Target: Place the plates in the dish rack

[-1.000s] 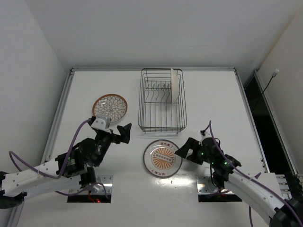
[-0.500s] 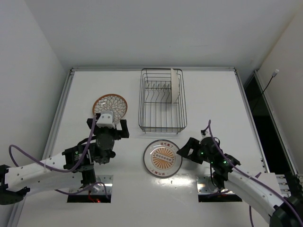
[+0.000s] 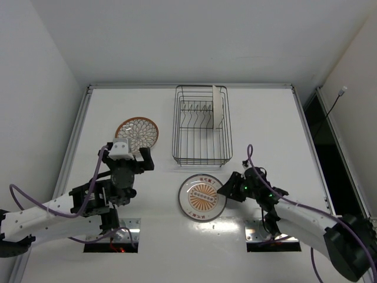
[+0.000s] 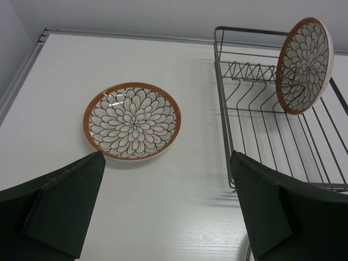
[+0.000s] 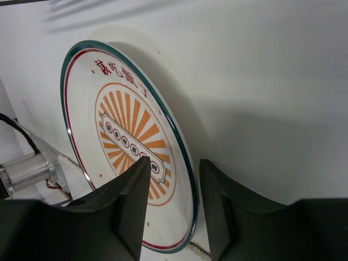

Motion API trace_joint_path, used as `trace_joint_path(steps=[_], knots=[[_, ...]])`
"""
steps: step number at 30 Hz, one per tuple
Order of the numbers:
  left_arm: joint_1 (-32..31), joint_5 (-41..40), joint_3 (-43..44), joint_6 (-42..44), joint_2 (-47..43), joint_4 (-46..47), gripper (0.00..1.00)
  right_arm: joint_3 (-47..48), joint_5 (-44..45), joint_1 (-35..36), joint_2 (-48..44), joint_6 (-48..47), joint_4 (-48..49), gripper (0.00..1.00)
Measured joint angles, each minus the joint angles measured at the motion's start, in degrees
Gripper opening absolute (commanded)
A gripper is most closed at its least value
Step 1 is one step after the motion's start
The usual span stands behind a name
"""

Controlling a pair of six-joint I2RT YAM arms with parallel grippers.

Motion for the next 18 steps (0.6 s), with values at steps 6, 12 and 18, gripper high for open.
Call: trace_joint_path(steps=[6,12,18], knots=[[0.0,-0.8,0.0,-0.7,0.7,-0.6,1.0,0.1,-3.0,0.0,12.0,0.8,10.7,0.0],[0.0,-1.8,0.0,-1.3,0.6,-1.7,1.0,0.3,-3.9,0.7,11.0,-0.4,11.0,0.0],[0.0,-2.4,0.0,-1.6,-0.1,-2.0,1.0,5.6,1.3,0.8,-3.4,-6.8,-8.6,0.0]])
